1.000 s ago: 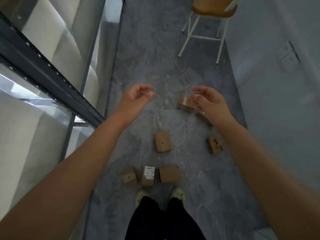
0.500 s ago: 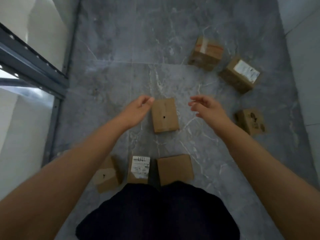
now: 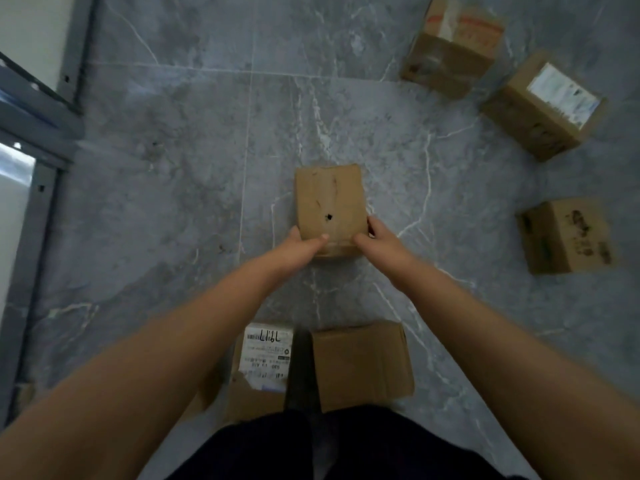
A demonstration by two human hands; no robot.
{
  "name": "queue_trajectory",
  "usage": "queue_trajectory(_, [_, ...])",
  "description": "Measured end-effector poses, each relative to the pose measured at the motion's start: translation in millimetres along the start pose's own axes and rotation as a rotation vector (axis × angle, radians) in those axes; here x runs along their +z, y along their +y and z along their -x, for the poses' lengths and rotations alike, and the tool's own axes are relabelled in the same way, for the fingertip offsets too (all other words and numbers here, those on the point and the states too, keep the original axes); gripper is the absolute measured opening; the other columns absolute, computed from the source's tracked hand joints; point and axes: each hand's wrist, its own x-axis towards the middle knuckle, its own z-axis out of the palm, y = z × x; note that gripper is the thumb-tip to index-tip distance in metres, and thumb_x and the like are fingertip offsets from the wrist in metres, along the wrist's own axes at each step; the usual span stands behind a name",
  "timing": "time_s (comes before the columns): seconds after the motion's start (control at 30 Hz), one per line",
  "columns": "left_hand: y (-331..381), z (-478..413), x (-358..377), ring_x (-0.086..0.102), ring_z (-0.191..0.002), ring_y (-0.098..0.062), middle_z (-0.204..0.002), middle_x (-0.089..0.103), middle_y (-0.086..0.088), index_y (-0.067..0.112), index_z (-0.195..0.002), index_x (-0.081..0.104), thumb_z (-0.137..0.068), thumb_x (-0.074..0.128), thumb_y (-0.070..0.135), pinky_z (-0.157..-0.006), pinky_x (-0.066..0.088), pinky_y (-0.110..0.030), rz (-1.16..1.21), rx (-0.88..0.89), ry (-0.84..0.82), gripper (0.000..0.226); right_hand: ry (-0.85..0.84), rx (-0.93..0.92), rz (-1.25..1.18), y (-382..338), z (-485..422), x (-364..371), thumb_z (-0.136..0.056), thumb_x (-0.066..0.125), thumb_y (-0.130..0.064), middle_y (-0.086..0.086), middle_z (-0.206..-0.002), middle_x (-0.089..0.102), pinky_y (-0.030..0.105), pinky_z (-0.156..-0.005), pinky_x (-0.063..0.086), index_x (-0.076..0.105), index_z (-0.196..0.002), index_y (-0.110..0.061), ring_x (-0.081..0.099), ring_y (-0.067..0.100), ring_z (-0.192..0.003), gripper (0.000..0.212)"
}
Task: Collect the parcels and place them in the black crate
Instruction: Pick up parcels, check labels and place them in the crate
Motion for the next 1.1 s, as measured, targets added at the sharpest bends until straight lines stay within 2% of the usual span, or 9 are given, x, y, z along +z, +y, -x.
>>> queue_trajectory(0.2, [38,44,-9,0.049,-0.112,-0.016,-0.132,0.048,-0.008,0.013,-0.124,0.040,-0.097,0.047,0.036,-0.088,0.038,-0.023,0.204,0.267,0.243,0.036,0.223,-0.098,-0.182,-46,38,-19,-0.084,0.059,-0.017,0.007,-0.135,0.040,0.034,-0.098,0.043,0.035,-0.128,-0.021,0.046,0.021,-0.121,0.050])
queue_trajectory(0.33, [107,131,-30,0.062,-0.091,0.001,-0.112,0.055,0.003,0.024,-0.113,0.043,-0.091,0.057,0.041,-0.066,0.047,-0.008,0.385,0.367,0.218,0.031,0.270,-0.136,-0.353,-115,121,-32,-0.080,0.062,-0.025,0.006,-0.132,0.038,0.036,-0.098,0.045,0.029,-0.117,-0.026,0.046,0.020,-0.119,0.049])
queue_trajectory(0.5, [213,263,-64,0.059,-0.108,-0.015,-0.137,0.044,-0.003,0.040,-0.140,0.014,-0.068,0.077,0.036,-0.088,0.052,-0.039,0.553,0.283,-0.040,0.095,0.186,-0.153,-0.502,-224,239,-89,-0.088,0.059,-0.026,0.000,-0.131,0.047,0.036,-0.096,0.047,0.035,-0.125,-0.031,0.051,0.017,-0.116,0.044])
queue_trajectory(0.63, [301,384,-78,0.059,-0.113,-0.015,-0.137,0.048,-0.001,0.033,-0.146,0.020,-0.062,0.085,0.039,-0.093,0.053,-0.037,0.323,0.402,0.102,0.106,0.239,-0.328,-0.298,-327,334,-147,-0.084,0.063,-0.026,-0.002,-0.143,0.036,0.035,-0.097,0.046,0.031,-0.137,-0.036,0.042,0.015,-0.128,0.063])
queue_trajectory(0.73, [364,487,-82,0.044,-0.127,-0.012,-0.143,0.039,0.005,0.032,-0.147,0.016,-0.052,0.084,0.054,-0.103,0.043,-0.034,-0.039,0.641,0.362,0.119,0.151,-0.391,-0.318,-413,409,-174,-0.065,0.070,-0.052,-0.005,-0.149,0.029,0.042,-0.105,0.041,0.016,-0.143,-0.047,0.038,0.016,-0.133,0.095])
queue_trajectory(0.87, [421,614,-89,0.044,-0.124,-0.015,-0.141,0.040,0.003,0.033,-0.149,0.010,-0.049,0.080,0.059,-0.097,0.043,-0.033,-0.436,0.896,0.578,0.124,0.064,-0.488,-0.553,-510,499,-196,-0.059,0.083,-0.038,0.002,-0.133,0.053,0.042,-0.093,0.052,0.026,-0.142,-0.029,0.058,0.020,-0.117,0.101])
queue_trajectory(0.93, [442,661,-100,0.046,-0.119,-0.006,-0.135,0.044,0.010,0.031,-0.147,0.022,-0.053,0.082,0.056,-0.097,0.042,-0.025,-0.415,0.980,0.505,0.114,0.072,-0.534,-0.648,-541,535,-207,-0.059,0.080,-0.033,0.008,-0.124,0.061,0.042,-0.086,0.055,0.036,-0.136,-0.020,0.063,0.023,-0.109,0.089])
queue_trajectory(1.0, [460,698,-118,0.048,-0.109,0.012,-0.123,0.049,0.021,0.029,-0.133,0.046,-0.067,0.078,0.050,-0.092,0.039,-0.008,-0.299,1.105,0.363,0.077,0.026,-0.580,-0.712,-560,563,-220,-0.058,0.077,-0.035,0.011,-0.123,0.062,0.044,-0.088,0.054,0.040,-0.132,-0.018,0.064,0.024,-0.107,0.084])
queue_trajectory(1.1, [477,736,-144,0.052,-0.110,0.007,-0.119,0.055,0.015,0.029,-0.105,0.065,-0.082,0.067,0.033,-0.094,0.044,-0.015,-0.113,1.171,0.281,0.023,-0.109,-0.621,-0.774,-575,588,-228,-0.072,0.075,-0.028,0.010,-0.130,0.058,0.051,-0.097,0.047,0.042,-0.132,-0.022,0.058,0.027,-0.116,0.069])
